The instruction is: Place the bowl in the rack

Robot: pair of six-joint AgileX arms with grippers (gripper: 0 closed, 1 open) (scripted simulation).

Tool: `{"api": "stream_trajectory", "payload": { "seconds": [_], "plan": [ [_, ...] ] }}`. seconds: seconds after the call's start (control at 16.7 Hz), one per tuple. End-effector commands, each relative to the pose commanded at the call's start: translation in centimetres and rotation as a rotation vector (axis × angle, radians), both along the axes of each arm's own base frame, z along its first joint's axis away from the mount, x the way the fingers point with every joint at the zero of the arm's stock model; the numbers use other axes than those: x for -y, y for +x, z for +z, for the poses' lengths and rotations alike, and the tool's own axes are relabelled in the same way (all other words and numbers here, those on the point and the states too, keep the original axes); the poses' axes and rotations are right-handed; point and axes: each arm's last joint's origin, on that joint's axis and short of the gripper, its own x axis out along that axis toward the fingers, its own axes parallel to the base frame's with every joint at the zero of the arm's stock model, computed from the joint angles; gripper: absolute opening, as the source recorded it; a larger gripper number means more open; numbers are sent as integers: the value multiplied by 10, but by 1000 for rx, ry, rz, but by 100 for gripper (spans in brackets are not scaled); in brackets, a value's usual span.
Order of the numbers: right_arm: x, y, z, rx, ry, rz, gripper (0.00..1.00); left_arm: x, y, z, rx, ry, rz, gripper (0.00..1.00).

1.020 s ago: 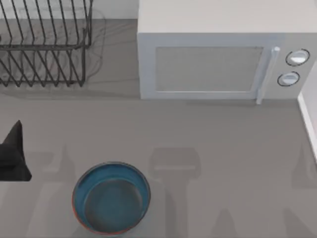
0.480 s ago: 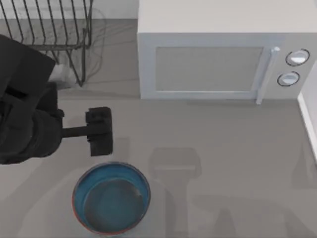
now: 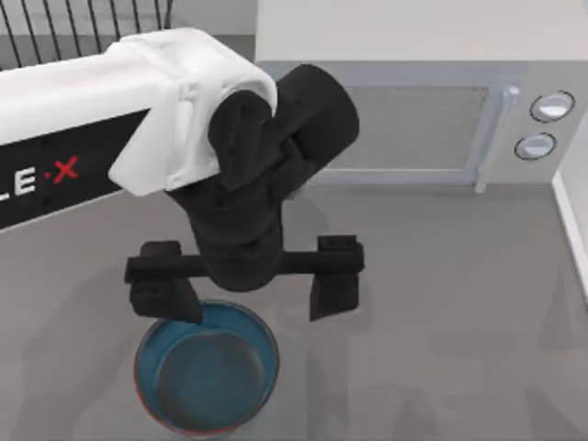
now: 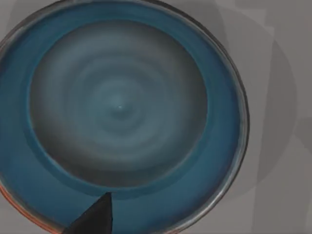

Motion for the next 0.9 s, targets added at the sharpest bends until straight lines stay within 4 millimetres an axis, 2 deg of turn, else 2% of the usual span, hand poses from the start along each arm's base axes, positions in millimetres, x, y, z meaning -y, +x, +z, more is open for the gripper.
{"api": "stream_trajectory", "payload": {
  "seconds": [0.18, 0.6, 0.72, 0.9],
  "plan": [
    [0, 0, 0, 0, 0, 0, 100, 21, 0, -5, -41, 44, 0, 100],
    [0, 0, 0, 0, 0, 0, 100, 23, 1, -10, -44, 47, 1, 100],
    [0, 0, 0, 0, 0, 0, 100, 24, 2, -26, -45, 50, 0, 100],
    [0, 0, 0, 0, 0, 0, 100, 26, 3, -63, -39, 43, 0, 100]
  ]
}}
